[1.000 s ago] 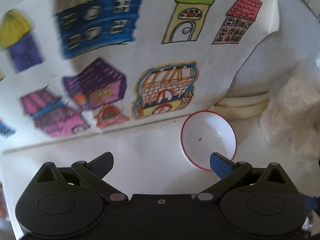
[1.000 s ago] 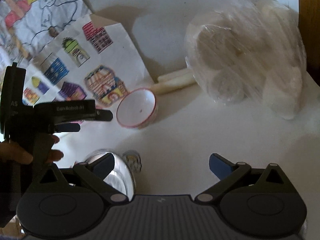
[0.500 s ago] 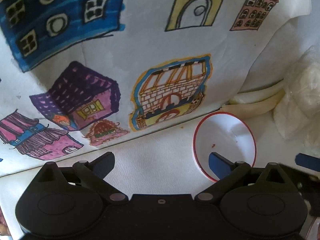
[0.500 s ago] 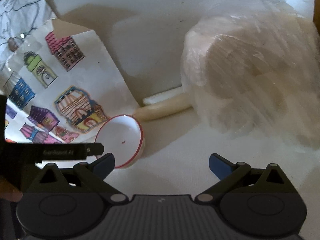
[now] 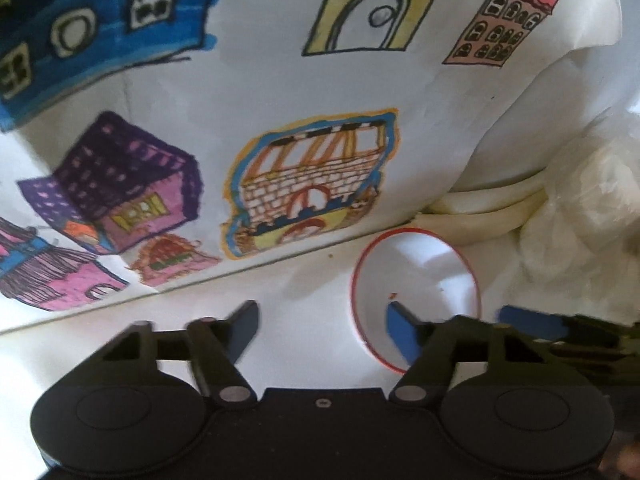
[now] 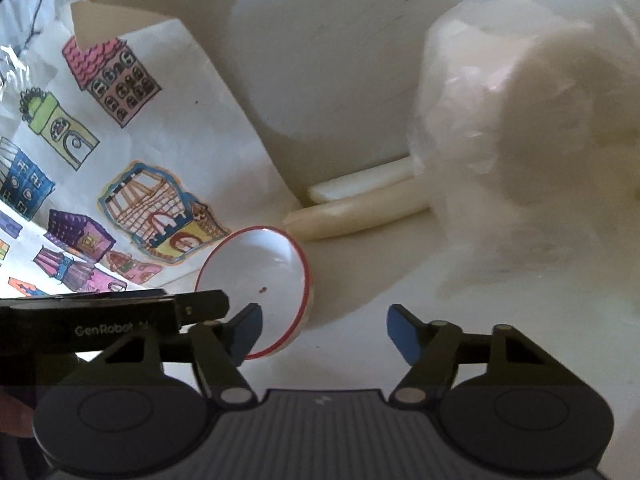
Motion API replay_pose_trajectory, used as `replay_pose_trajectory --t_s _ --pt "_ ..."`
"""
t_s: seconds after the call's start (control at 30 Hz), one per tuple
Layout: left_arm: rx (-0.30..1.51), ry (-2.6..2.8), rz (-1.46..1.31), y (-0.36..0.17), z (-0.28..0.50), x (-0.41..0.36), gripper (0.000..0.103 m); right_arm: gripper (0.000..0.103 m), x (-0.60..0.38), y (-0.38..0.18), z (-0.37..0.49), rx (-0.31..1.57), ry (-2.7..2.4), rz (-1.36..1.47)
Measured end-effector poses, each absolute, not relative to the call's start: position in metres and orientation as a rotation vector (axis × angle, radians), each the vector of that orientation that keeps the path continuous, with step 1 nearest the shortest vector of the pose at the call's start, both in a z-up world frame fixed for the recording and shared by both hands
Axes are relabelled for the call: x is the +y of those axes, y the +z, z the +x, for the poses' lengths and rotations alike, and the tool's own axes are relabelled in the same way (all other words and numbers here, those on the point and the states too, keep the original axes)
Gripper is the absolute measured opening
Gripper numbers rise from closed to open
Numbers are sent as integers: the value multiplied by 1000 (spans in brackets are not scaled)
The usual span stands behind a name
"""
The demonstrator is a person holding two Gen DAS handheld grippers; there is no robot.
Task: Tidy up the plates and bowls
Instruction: 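Close both grippers on the second white bowl's rim, then lift the second white bowl and carry it over the stacked bowls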
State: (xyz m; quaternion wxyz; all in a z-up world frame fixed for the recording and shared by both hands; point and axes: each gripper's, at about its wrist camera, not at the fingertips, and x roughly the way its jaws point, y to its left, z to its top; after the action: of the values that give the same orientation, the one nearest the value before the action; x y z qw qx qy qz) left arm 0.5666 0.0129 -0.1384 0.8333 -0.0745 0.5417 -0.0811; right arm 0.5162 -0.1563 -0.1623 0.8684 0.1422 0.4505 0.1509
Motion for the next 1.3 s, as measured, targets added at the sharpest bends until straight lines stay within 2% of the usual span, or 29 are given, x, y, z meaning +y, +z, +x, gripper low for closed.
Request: replay_pose_trajectory --t_s 0.07,0.13,0.27,0.4,0.47,0.53,0.87,1.3 --pt "1156 -185 -200 -140 568 13 39 61 -153 -164 518 953 322 297" --pt "1162 -191 -226 -143 569 13 30 45 -152 -166 519 957 328 297" --pt "1167 -198 -264 -146 568 14 17 37 -151 -167 521 966 356 308" --pt "1170 -211 -286 -150 565 12 11 31 -150 -167 524 977 382 315" --pt "1167 -206 -289 -149 563 10 11 28 -150 -168 527 985 392 328" --pt "1165 -201 -294 -149 561 9 11 20 -150 -167 527 988 405 333" --pt "1151 -205 -274 -134 539 -4 11 19 -161 -159 506 983 424 314" --pt "1069 -221 -260 -84 496 -31 11 19 -194 -123 466 937 459 325"
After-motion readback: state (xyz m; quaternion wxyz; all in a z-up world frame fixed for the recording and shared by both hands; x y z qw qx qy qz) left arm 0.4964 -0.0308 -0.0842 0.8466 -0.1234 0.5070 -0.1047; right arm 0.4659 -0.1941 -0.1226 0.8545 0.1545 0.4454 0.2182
